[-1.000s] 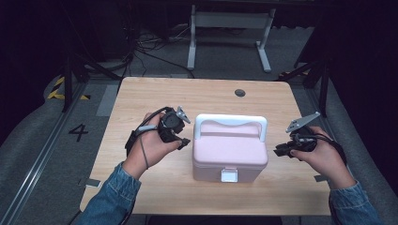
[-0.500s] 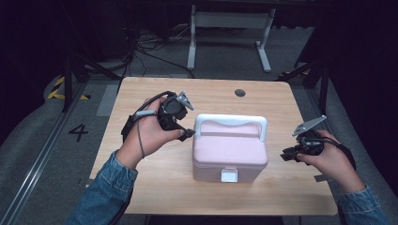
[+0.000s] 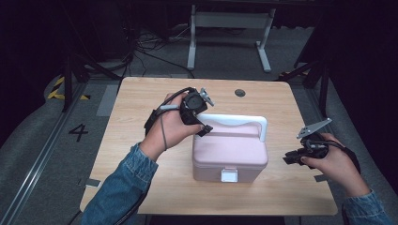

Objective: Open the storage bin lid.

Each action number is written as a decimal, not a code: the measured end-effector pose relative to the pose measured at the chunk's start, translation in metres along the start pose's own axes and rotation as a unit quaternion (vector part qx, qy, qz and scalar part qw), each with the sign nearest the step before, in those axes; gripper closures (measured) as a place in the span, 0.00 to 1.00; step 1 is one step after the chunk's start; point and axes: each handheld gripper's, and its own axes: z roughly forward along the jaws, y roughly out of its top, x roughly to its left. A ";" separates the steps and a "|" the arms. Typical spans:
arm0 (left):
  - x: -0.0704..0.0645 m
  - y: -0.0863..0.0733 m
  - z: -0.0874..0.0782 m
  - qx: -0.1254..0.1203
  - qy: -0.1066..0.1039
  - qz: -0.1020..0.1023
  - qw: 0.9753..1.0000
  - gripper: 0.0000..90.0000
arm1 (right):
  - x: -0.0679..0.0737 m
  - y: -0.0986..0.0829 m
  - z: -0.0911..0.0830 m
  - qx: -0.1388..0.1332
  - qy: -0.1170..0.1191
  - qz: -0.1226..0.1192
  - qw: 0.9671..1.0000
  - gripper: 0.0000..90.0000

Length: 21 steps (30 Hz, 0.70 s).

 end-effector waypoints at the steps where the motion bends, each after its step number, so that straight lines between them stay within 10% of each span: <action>1: 0.000 0.002 0.003 0.008 0.005 0.001 1.000 0.35 | 0.000 0.000 0.000 0.000 0.000 0.000 1.000 0.82; 21: -0.006 0.008 0.026 0.010 0.036 0.045 0.998 0.65 | 0.002 0.002 0.009 0.012 0.009 -0.007 1.000 0.81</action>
